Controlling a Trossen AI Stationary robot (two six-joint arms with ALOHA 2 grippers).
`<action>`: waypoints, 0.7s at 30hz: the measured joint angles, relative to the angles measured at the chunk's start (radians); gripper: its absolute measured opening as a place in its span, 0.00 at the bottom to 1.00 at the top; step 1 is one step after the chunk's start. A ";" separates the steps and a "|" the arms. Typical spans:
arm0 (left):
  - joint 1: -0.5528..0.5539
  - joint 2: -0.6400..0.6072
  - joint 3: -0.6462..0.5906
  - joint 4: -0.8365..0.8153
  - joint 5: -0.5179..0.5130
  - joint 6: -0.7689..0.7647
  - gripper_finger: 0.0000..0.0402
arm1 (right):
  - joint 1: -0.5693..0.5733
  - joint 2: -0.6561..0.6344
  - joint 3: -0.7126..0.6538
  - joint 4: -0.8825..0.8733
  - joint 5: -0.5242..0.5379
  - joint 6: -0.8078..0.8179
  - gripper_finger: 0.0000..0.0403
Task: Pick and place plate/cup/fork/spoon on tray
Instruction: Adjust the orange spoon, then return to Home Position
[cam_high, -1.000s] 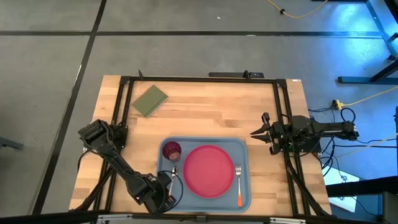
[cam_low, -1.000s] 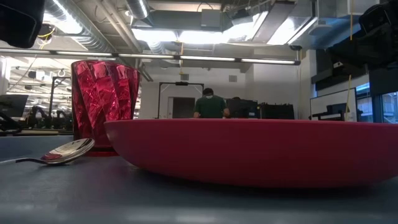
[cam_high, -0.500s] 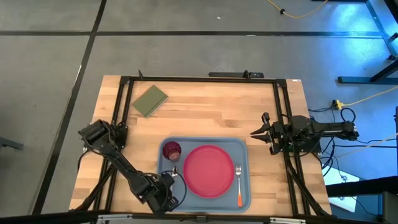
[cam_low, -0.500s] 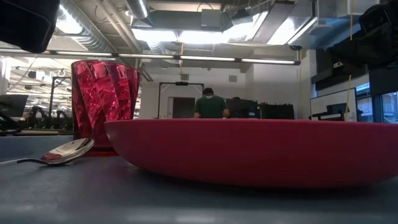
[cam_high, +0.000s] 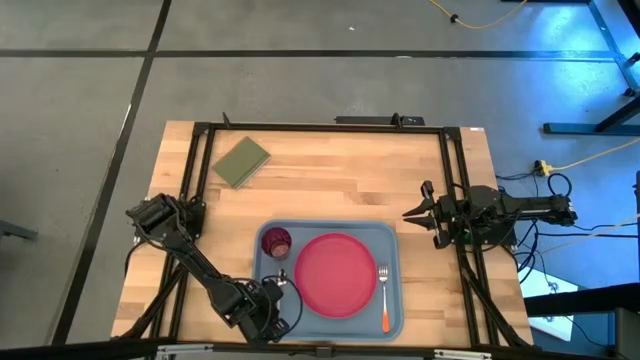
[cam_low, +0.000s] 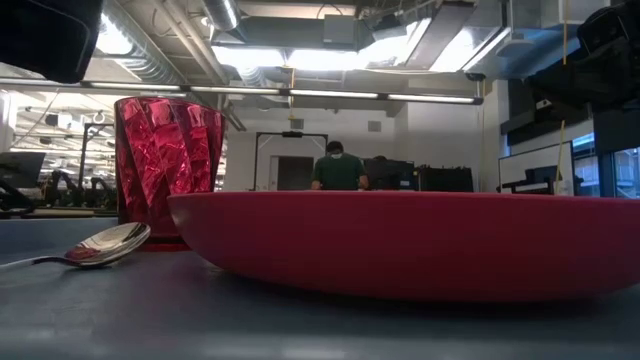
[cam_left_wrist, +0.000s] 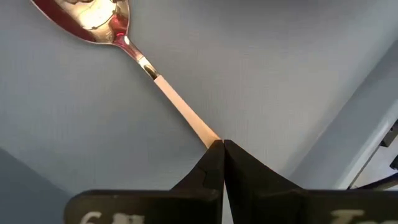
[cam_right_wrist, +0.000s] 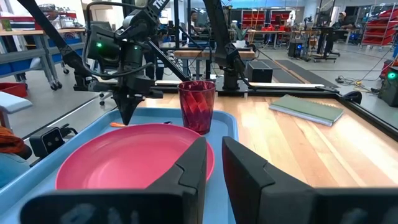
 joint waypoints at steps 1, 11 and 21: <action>0.001 0.000 0.000 0.000 -0.003 0.002 0.00 | 0.000 0.000 0.000 0.000 0.000 0.000 0.14; 0.013 0.001 -0.001 -0.001 -0.021 0.020 0.00 | 0.000 0.000 0.000 0.000 0.000 0.000 0.14; 0.013 0.003 0.128 -0.186 -0.086 0.090 0.00 | 0.000 0.000 0.000 0.000 0.000 0.000 0.14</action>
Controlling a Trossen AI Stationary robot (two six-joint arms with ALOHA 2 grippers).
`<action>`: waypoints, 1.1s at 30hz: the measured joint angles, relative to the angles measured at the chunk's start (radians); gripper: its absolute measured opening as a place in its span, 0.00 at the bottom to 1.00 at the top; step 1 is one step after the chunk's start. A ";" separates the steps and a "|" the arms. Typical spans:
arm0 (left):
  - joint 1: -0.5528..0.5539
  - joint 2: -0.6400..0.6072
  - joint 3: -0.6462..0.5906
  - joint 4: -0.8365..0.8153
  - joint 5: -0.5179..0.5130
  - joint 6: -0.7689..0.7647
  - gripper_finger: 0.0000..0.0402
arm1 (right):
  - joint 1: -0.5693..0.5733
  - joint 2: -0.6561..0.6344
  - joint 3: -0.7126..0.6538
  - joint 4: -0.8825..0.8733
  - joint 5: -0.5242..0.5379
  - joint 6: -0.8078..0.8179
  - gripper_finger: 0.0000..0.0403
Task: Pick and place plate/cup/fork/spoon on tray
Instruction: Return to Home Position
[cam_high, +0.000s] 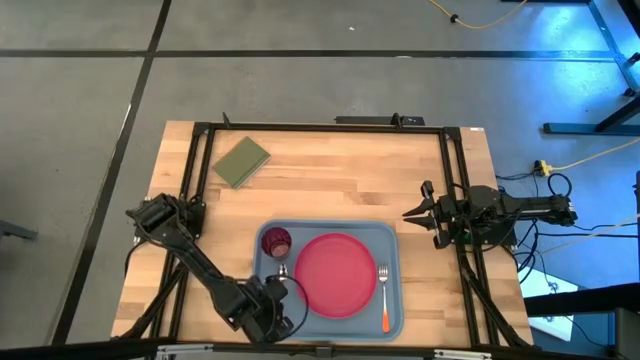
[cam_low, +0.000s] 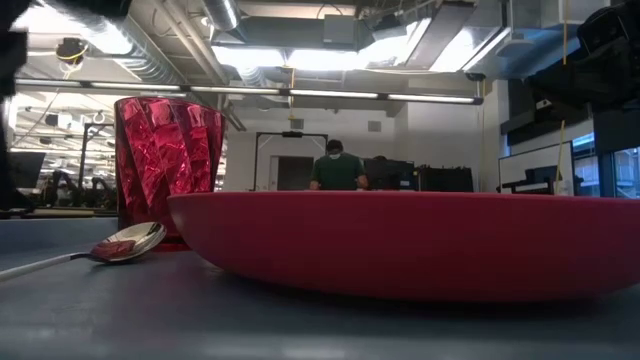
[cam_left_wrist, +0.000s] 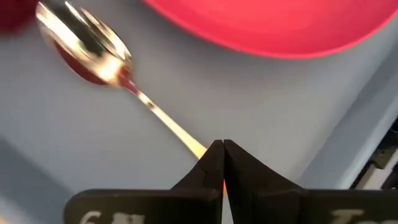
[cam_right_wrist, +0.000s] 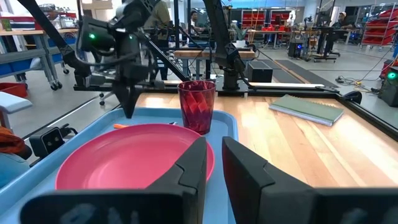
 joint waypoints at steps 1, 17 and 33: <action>0.000 0.000 0.023 -0.043 -0.008 0.013 0.00 | 0.000 0.000 0.000 0.000 0.000 0.000 0.14; -0.090 -0.003 0.523 -0.542 -0.085 0.771 0.00 | 0.000 0.000 0.000 0.000 0.000 0.000 0.14; -0.160 -0.083 0.563 -0.426 0.015 1.055 0.00 | 0.000 0.000 0.000 0.000 0.000 0.000 0.14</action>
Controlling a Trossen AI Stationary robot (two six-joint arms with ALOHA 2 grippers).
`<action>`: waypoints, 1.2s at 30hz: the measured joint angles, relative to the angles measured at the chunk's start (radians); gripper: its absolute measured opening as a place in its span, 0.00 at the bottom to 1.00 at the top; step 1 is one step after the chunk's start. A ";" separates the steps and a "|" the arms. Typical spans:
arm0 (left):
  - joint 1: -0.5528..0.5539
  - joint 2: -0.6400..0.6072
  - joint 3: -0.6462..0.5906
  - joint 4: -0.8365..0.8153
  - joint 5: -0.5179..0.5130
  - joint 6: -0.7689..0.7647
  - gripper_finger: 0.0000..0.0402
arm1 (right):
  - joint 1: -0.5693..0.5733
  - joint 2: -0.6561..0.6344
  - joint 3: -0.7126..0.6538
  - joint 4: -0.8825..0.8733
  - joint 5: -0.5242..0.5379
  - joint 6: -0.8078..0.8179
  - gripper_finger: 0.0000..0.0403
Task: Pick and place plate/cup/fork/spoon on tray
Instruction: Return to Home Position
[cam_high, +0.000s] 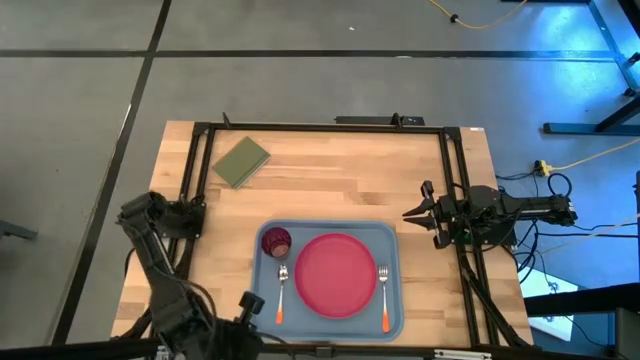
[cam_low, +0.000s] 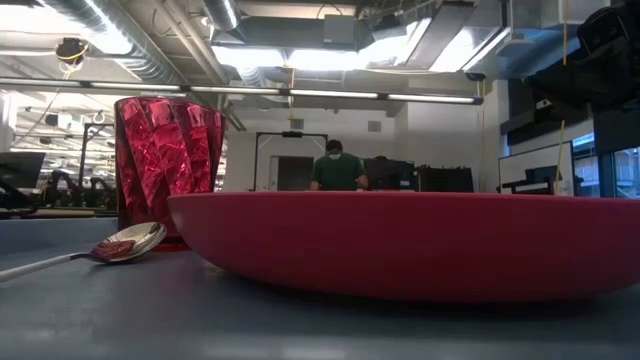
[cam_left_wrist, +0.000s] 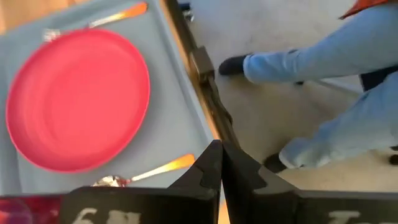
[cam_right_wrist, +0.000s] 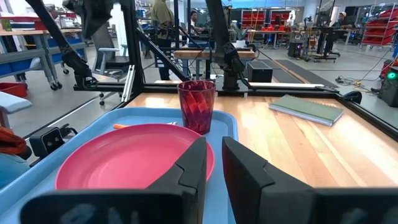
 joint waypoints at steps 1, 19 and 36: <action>0.000 -0.017 -0.016 0.014 0.005 0.021 0.00 | 0.000 0.000 0.000 0.000 0.000 0.000 0.14; 0.072 -0.547 -0.934 0.827 0.191 0.162 0.00 | 0.000 0.000 0.000 0.000 0.000 0.000 0.14; 0.102 -0.965 -1.474 1.278 0.341 0.324 0.00 | 0.000 0.000 0.000 0.000 0.000 0.000 0.14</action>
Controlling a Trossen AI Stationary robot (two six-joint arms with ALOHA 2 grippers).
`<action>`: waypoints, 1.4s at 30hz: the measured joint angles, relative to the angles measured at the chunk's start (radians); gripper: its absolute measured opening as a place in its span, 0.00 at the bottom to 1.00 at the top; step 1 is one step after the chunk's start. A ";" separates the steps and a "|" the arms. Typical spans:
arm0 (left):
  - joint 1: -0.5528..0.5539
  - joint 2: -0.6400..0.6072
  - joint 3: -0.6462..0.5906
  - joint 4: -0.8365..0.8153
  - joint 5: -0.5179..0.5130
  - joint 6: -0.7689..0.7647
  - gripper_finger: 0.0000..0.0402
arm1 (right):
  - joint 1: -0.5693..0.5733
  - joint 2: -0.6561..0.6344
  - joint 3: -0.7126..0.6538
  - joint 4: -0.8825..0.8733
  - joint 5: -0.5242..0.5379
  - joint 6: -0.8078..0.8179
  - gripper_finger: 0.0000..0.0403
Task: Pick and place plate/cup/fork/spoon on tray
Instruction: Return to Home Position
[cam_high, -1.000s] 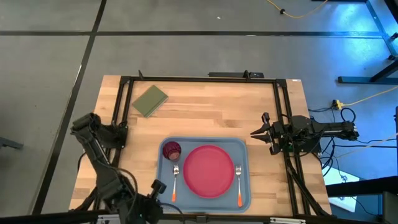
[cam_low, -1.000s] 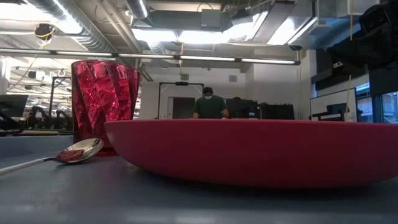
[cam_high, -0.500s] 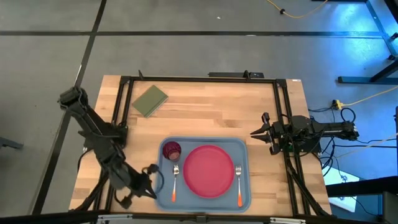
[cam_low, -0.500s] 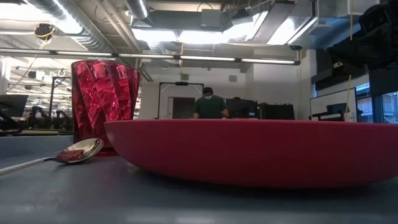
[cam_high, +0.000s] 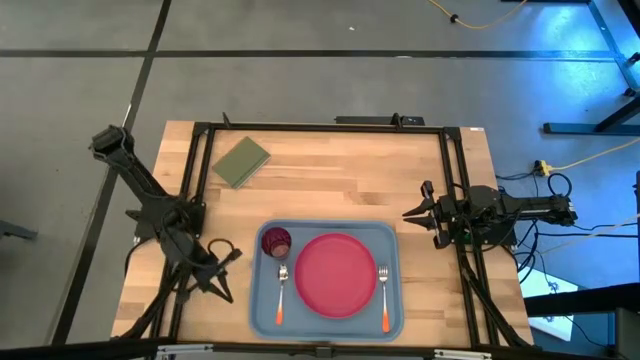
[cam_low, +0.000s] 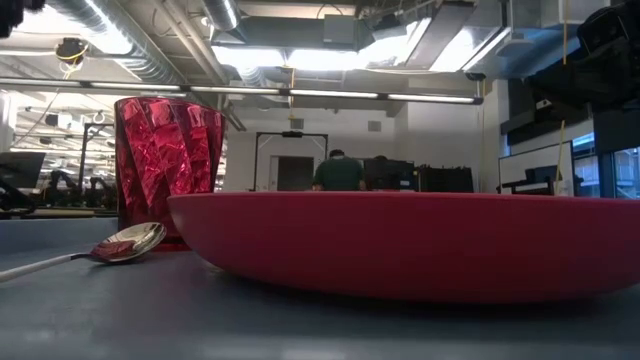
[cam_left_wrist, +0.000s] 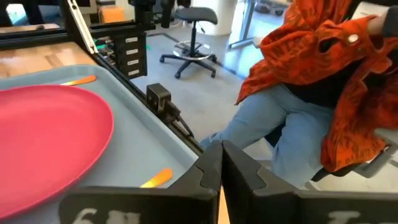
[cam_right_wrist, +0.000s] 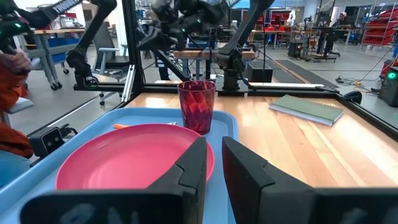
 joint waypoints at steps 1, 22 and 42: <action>0.008 -0.025 -0.033 0.024 0.011 0.002 0.00 | 0.000 0.000 0.000 0.000 0.000 0.000 0.14; 0.271 -0.241 -0.338 0.262 0.147 0.150 0.00 | 0.000 0.000 0.000 0.000 0.000 0.000 0.14; 0.515 -0.324 -0.340 0.070 0.349 0.140 0.00 | 0.000 0.000 0.000 0.000 0.000 0.000 0.14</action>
